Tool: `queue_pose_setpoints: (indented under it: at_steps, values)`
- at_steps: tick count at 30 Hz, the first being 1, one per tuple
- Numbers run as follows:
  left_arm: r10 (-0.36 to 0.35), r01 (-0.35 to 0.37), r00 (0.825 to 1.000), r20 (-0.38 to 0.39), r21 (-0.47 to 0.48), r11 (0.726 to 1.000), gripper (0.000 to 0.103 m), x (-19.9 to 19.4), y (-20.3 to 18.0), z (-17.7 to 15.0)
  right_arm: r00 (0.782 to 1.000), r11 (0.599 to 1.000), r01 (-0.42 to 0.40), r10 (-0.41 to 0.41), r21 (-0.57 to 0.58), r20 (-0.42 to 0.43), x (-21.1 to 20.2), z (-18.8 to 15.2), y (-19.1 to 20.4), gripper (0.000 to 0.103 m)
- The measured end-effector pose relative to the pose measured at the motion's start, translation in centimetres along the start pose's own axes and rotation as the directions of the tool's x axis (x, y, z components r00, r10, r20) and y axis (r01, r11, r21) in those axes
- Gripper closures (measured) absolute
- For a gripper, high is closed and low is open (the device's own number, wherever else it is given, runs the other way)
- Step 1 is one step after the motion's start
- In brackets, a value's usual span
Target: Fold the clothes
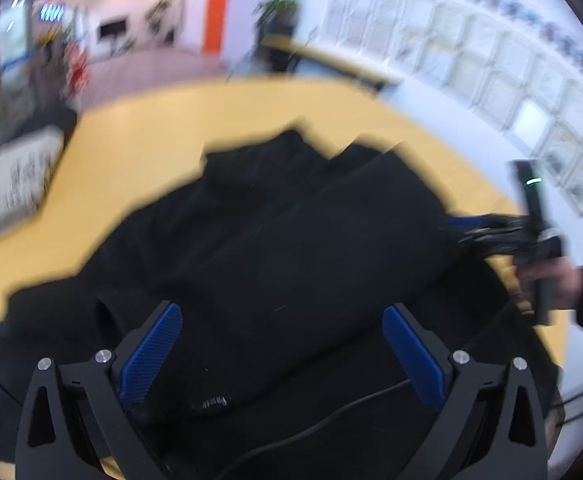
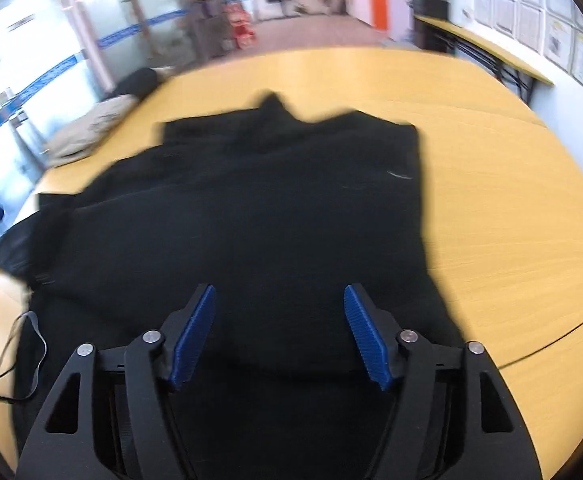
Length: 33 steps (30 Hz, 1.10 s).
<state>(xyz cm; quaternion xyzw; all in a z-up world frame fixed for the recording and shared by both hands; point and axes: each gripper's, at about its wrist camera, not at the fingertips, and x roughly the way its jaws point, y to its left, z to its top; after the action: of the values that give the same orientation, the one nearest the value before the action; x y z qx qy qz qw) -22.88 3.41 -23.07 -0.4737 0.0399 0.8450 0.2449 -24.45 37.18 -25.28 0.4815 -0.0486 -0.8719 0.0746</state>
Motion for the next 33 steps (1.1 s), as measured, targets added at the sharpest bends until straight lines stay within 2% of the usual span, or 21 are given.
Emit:
queue_pose_setpoints:
  at_steps: [1, 4, 6, 8, 9, 10, 12, 13, 15, 17, 19, 21, 22, 24, 27, 29, 30, 31, 33]
  values:
    - [0.017, -0.018, 0.999, -0.039, -0.048, 0.999, 0.0, 1.7, 0.6, -0.4, 0.999, 1.0, 0.008, -0.008, 0.003, -0.045, 1.4, -0.3, -1.3, 0.064]
    - [0.04, -0.052, 0.996, -0.079, -0.163, 0.985, 0.0, 2.9, 1.7, -2.8, 1.0, 0.995, -0.006, 0.003, -0.099, -0.027, 2.1, -0.9, -2.4, 0.067]
    - [0.056, -0.069, 0.996, -0.072, -0.196, 0.978, 0.0, 2.2, 1.2, -4.1, 1.0, 0.992, -0.015, 0.012, -0.124, -0.024, 2.0, -0.5, -2.8, 0.068]
    - [0.074, -0.083, 0.996, -0.053, -0.216, 0.973, 0.0, 1.2, 0.4, -5.0, 1.0, 0.99, -0.023, 0.024, -0.137, 0.011, 1.3, 0.0, -3.0, 0.065]
    - [0.081, -0.091, 0.995, -0.051, -0.232, 0.968, 0.0, 1.0, 0.3, -5.3, 1.0, 0.99, -0.026, 0.026, -0.138, -0.004, 1.7, -0.3, -3.2, 0.056]
    - [0.089, -0.103, 0.994, -0.066, -0.254, 0.962, 0.0, 1.4, 0.4, -5.5, 0.999, 0.99, -0.03, 0.027, -0.137, -0.028, 2.4, -0.8, -3.5, 0.052]
    - [0.126, -0.14, 0.989, -0.072, -0.256, 0.956, 0.0, 2.2, 0.0, -5.5, 0.998, 0.987, -0.033, 0.025, -0.158, -0.052, 3.7, -1.5, -3.7, 0.055]
    - [0.146, -0.16, 0.987, -0.074, -0.245, 0.956, 0.0, 2.5, -0.3, -5.3, 0.999, 0.982, -0.016, 0.006, -0.187, -0.052, 4.1, -1.2, -3.3, 0.055]
    - [0.15, -0.163, 0.986, -0.071, -0.245, 0.956, 0.0, 2.8, -0.4, -4.9, 0.998, 0.985, -0.02, 0.011, -0.172, -0.057, 4.0, 0.3, -2.6, 0.056]
    - [0.117, -0.126, 0.992, -0.049, -0.282, 0.951, 0.0, 2.2, 0.0, -4.8, 0.999, 0.988, -0.039, 0.042, -0.151, 0.012, 2.0, 1.8, -1.5, 0.054]
    - [0.099, -0.096, 0.995, -0.008, -0.324, 0.941, 0.0, 0.4, 1.0, -5.2, 0.994, 0.983, -0.067, 0.081, -0.169, 0.074, 0.2, 3.3, 0.8, 0.043]
    - [0.136, -0.107, 0.989, 0.055, -0.364, 0.925, 0.0, -2.7, 1.9, -5.5, 0.986, 0.97, -0.1, 0.127, -0.221, 0.109, -1.2, 4.7, 4.0, 0.041]
    - [0.151, -0.101, 0.984, 0.093, -0.406, 0.908, 0.0, -5.0, 3.1, -6.0, 0.981, 0.959, -0.117, 0.152, -0.257, 0.119, -1.9, 5.2, 5.8, 0.04]
    - [0.171, -0.071, 0.974, 0.151, -0.509, 0.858, 0.0, -8.9, 6.2, -7.2, 0.972, 0.945, -0.145, 0.192, -0.293, 0.139, -2.4, 6.0, 9.5, 0.034]
    - [0.226, -0.057, 0.96, 0.162, -0.681, 0.73, 0.0, -13.4, 13.3, -10.7, 0.959, 0.931, -0.185, 0.242, -0.316, 0.151, -2.6, 5.6, 15.0, 0.031]
    - [0.265, -0.061, 0.954, 0.139, -0.778, 0.625, 0.0, -15.4, 18.5, -13.2, 0.956, 0.926, -0.21, 0.262, -0.313, 0.133, -1.3, 5.1, 18.9, 0.031]
    - [0.288, -0.067, 0.95, 0.118, -0.826, 0.56, 0.0, -16.3, 21.4, -14.6, 0.956, 0.925, -0.226, 0.27, -0.306, 0.111, 0.2, 5.1, 21.2, 0.031]
    - [0.314, -0.082, 0.945, 0.087, -0.868, 0.489, 0.0, -16.9, 24.2, -16.0, 0.956, 0.923, -0.242, 0.28, -0.3, 0.091, -0.8, 3.6, 22.4, 0.031]
    - [0.343, -0.095, 0.938, 0.048, -0.916, 0.39, 0.0, -17.3, 28.5, -17.9, 0.951, 0.917, -0.277, 0.304, -0.288, 0.051, -0.7, 2.5, 25.1, 0.031]
